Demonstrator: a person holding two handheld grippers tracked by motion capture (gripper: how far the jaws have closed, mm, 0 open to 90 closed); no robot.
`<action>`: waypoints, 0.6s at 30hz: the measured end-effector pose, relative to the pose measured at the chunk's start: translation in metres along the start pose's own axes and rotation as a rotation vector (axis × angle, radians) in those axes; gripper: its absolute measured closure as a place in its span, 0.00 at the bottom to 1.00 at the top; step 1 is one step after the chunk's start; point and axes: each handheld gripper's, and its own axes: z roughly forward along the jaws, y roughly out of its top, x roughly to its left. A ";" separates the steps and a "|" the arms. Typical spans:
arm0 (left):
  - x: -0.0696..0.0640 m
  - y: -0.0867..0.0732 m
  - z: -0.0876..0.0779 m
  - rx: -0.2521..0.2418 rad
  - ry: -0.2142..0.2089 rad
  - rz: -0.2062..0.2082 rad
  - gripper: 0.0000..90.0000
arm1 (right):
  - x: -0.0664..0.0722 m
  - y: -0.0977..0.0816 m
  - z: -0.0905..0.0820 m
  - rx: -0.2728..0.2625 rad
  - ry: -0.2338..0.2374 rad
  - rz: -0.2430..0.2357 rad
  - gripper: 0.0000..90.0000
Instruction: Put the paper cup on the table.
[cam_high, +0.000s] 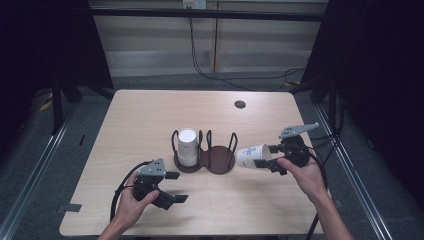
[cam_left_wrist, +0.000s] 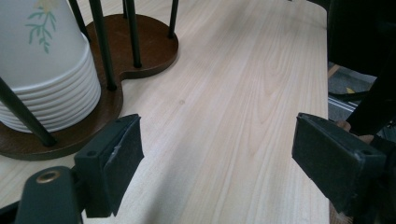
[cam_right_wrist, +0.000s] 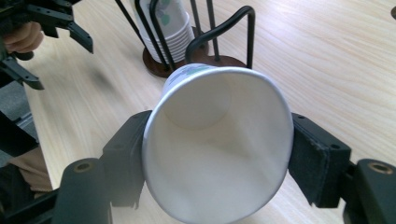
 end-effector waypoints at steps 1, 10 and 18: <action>0.000 0.000 0.000 0.000 0.001 0.001 0.18 | -0.001 0.002 0.000 0.009 -0.009 -0.004 0.32; 0.001 -0.002 0.000 0.006 0.000 -0.010 0.18 | -0.012 0.014 0.004 0.060 -0.057 -0.006 0.32; 0.003 -0.002 -0.002 -0.019 -0.023 0.000 0.18 | -0.020 0.023 0.008 0.122 -0.090 0.000 0.32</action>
